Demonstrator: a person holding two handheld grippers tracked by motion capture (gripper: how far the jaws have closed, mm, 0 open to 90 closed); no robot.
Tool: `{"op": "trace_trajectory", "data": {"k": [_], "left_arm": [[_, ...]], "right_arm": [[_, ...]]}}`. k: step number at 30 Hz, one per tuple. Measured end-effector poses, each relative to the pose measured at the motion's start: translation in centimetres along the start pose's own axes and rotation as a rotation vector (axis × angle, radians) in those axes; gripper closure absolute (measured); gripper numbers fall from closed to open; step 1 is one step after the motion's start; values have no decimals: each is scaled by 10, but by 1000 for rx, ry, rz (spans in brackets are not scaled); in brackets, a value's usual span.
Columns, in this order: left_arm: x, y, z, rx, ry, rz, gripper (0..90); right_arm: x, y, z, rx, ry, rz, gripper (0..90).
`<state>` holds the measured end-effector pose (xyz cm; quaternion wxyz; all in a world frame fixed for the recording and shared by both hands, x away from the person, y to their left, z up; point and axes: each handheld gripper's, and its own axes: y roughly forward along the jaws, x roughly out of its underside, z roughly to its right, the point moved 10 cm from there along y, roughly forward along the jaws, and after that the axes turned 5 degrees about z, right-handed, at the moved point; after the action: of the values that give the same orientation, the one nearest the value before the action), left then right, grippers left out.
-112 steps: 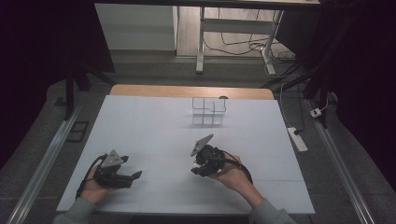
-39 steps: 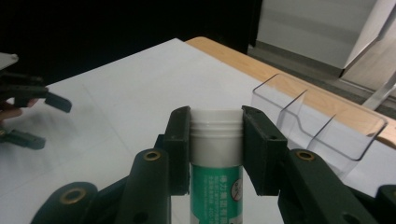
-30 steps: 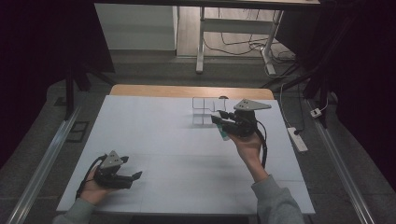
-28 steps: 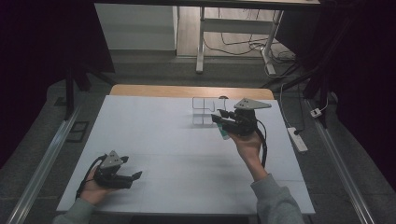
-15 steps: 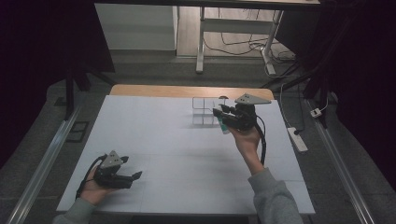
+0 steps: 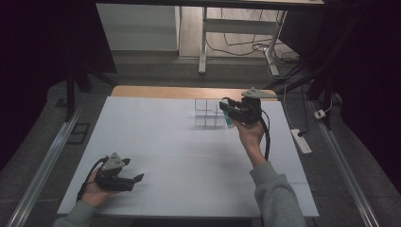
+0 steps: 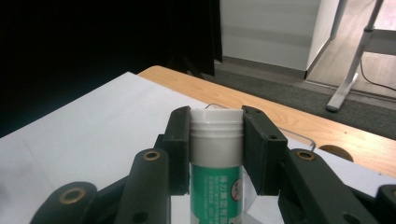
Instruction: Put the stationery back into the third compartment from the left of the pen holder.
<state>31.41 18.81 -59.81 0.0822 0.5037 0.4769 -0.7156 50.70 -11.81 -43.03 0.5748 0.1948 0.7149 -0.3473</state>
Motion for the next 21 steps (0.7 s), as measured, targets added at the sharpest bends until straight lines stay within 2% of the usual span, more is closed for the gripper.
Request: {"op": "trace_trajectory", "data": {"k": [13, 21], "left_arm": [[0, 0, 0, 2, 2, -1, 176], [1, 0, -1, 2, 1, -1, 177]], "right_arm": [[-2, 19, 21, 31, 40, 5, 634], [-2, 33, 30, 52, 44, -8, 634]]}}
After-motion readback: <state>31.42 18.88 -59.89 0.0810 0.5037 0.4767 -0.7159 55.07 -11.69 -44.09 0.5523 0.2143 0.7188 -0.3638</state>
